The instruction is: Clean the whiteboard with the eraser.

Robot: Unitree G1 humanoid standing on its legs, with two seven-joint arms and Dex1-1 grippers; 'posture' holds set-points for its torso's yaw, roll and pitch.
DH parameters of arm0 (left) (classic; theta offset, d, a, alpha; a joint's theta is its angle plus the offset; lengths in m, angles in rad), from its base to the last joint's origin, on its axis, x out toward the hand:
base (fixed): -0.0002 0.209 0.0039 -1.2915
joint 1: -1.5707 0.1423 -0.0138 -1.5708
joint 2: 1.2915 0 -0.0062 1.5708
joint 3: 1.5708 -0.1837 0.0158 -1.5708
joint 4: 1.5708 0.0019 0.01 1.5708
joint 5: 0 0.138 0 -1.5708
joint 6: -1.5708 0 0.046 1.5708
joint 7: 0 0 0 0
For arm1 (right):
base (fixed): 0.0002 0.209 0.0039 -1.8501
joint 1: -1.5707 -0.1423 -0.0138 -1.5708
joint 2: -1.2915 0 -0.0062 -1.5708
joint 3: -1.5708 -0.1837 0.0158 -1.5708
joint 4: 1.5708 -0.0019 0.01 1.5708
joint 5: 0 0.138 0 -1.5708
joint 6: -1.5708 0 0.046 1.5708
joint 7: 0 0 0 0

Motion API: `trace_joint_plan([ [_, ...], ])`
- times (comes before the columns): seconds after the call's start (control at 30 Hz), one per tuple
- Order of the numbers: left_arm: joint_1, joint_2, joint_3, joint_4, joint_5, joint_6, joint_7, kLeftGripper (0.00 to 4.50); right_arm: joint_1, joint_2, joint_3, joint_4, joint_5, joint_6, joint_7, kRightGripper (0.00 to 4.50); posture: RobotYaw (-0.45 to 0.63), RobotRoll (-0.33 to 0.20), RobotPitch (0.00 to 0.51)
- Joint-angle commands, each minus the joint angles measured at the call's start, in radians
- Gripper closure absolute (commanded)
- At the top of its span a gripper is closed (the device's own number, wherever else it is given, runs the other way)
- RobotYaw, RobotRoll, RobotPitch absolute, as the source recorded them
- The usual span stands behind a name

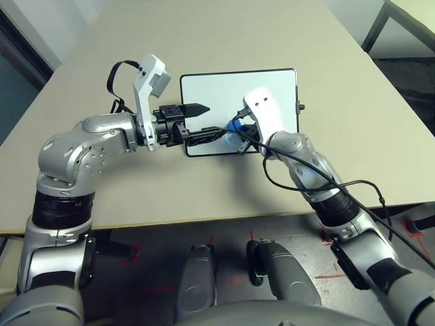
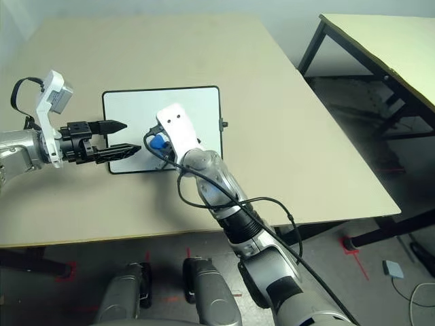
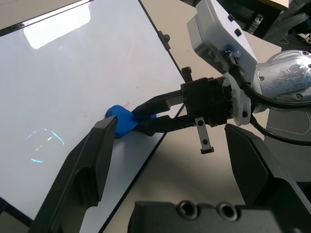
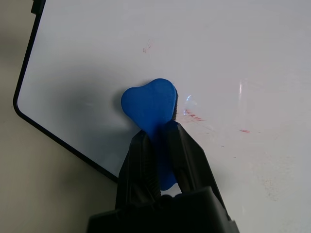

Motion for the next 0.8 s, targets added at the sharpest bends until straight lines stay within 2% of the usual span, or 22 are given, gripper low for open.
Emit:
trace_joint_plan([
  [0.03, 0.017, 0.02, 0.005, -0.011, 0.001, 0.007, -0.006, 0.0, 0.015, -0.039, -0.001, 0.086, -0.023, 0.021, -0.015, 4.12, 0.06, 0.0, 0.19],
  [0.37, 0.022, 0.022, 0.002, -0.015, -0.005, 0.009, -0.003, 0.0, -0.042, -0.125, -0.073, 0.046, -0.026, 0.049, -0.034, 4.12, 0.05, 0.0, 0.195],
  [0.63, 0.018, 0.025, 0.001, -0.016, -0.008, 0.015, -0.004, 0.0, -0.02, -0.138, -0.057, 0.003, -0.036, 0.092, -0.051, 4.12, 0.05, 0.0, 0.199],
  [0.8, 0.019, 0.027, 0.0, -0.02, -0.012, 0.02, -0.003, 0.0, -0.013, -0.111, -0.028, 0.01, -0.024, 0.081, -0.04, 4.12, 0.05, 0.0, 0.201],
])
